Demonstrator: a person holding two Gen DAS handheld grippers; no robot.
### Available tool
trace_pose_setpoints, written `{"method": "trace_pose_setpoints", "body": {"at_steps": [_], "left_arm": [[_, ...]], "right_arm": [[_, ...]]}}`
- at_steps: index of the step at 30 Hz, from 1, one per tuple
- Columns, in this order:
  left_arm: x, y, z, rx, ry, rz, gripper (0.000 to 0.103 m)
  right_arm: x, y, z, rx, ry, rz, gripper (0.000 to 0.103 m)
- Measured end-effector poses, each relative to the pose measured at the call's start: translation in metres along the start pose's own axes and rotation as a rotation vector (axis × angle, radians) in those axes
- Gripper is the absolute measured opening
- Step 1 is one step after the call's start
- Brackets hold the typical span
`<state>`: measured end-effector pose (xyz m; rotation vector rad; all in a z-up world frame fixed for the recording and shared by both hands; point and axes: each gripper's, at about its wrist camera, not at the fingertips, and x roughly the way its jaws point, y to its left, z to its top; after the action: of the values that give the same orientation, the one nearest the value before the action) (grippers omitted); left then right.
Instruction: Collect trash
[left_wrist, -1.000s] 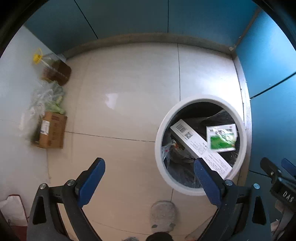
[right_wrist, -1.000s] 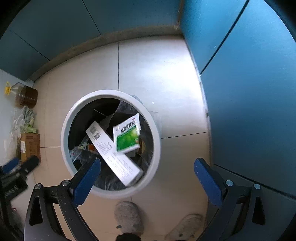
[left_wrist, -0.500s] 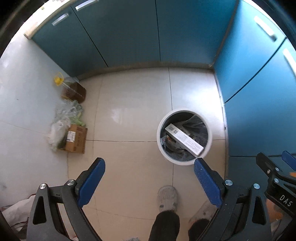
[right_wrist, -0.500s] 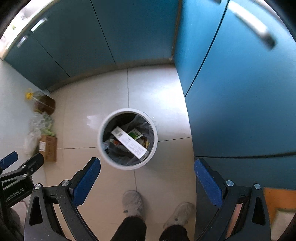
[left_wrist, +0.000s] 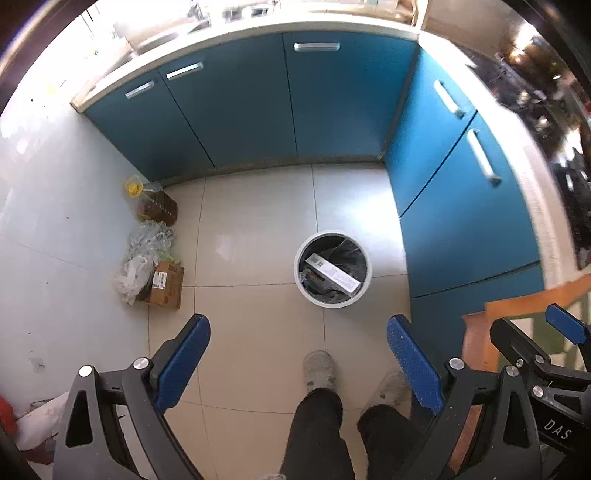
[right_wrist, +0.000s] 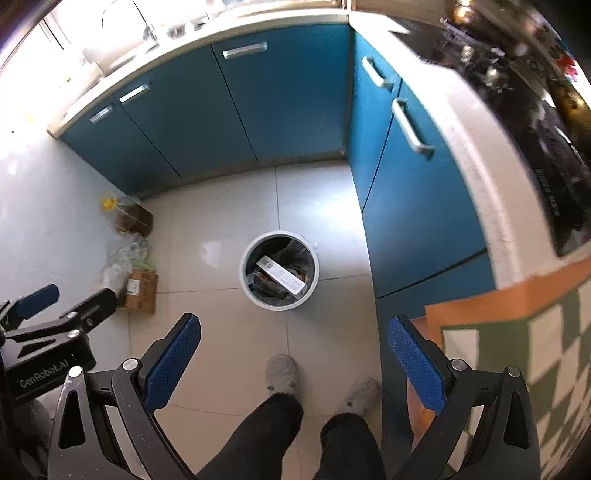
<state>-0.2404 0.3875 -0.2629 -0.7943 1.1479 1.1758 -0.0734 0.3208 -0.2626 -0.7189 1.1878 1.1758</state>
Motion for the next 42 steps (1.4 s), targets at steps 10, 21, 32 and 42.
{"method": "trace_pose_setpoints", "body": {"at_steps": [10, 21, 32, 42], "left_arm": [[-0.077, -0.054, 0.002, 0.066, -0.106, 0.040, 0.098], [-0.105, -0.322, 0.002, 0.473, -0.175, -0.074, 0.098], [-0.061, -0.626, -0.071, 0.946, -0.025, -0.244, 0.098], [-0.019, -0.735, -0.125, 1.201, 0.109, -0.320, 0.078]], "right_arm": [[-0.095, -0.073, -0.008, 0.186, -0.139, 0.122, 0.102], [-0.161, -0.361, -0.108, 0.791, -0.285, -0.072, 0.102], [-0.142, -0.641, -0.285, 1.427, -0.245, -0.257, 0.102], [-0.122, -0.672, -0.275, 1.397, -0.249, -0.314, 0.072]]}}
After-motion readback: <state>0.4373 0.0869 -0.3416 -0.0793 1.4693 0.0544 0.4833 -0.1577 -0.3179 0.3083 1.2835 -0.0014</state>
